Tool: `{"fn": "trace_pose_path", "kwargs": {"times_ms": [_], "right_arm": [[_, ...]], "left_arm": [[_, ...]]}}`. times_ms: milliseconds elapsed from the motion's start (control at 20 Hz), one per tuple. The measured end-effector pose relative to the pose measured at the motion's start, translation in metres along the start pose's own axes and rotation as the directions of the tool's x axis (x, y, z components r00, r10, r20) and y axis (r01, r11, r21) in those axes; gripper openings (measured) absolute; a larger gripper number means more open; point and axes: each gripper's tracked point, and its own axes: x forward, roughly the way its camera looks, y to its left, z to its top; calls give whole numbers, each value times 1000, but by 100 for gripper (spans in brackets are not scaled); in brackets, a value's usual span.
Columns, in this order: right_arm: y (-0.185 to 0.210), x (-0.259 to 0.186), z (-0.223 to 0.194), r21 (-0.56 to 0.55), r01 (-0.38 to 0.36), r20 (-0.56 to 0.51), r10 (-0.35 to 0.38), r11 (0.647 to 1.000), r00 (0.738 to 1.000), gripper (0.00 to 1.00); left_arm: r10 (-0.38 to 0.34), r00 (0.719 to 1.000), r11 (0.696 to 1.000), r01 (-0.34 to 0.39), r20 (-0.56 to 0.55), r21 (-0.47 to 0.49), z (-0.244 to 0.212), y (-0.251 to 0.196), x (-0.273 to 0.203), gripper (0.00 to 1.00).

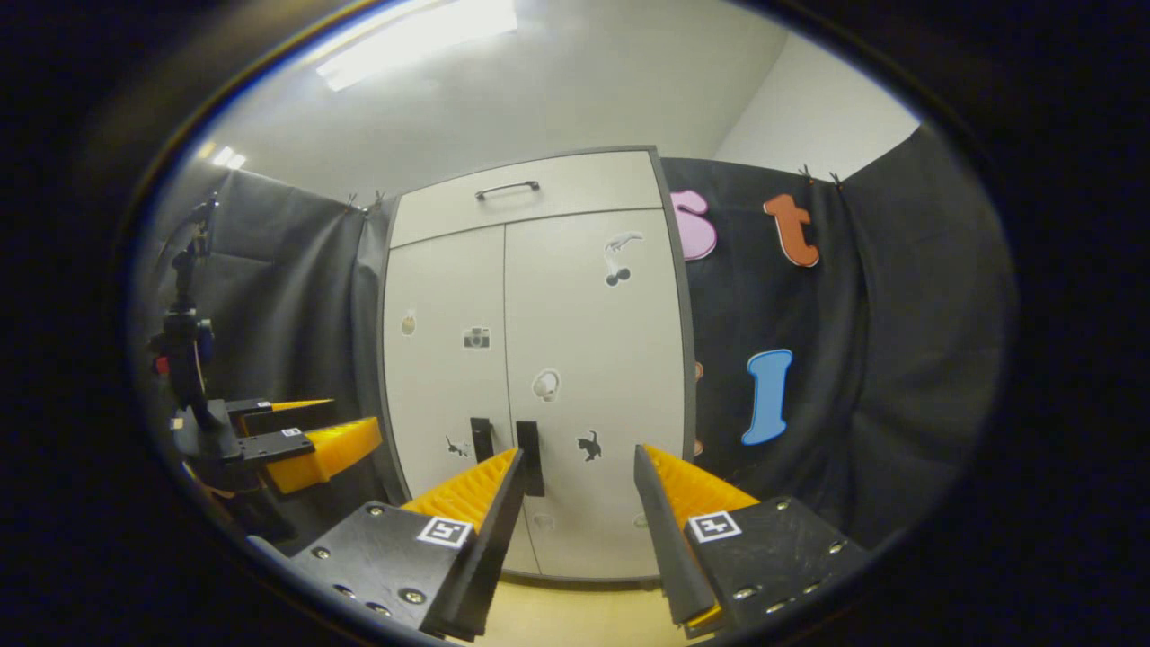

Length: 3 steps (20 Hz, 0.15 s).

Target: Grab one shoe with the right hand and put it into the shoe cabinet, grab the other shoe with the left hand and put it into the shoe cabinet; then close the right door with the right hand and the left door with the left hand.

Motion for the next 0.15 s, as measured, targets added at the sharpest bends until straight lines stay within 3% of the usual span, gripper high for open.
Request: {"fn": "trace_pose_path", "kwargs": {"times_ms": [150], "right_arm": [[-23,-4,7,-6,-13,19,13,1000,1000,69]], "left_arm": [[10,1000,1000,-10,9,10,2,-26,2,97]]}}
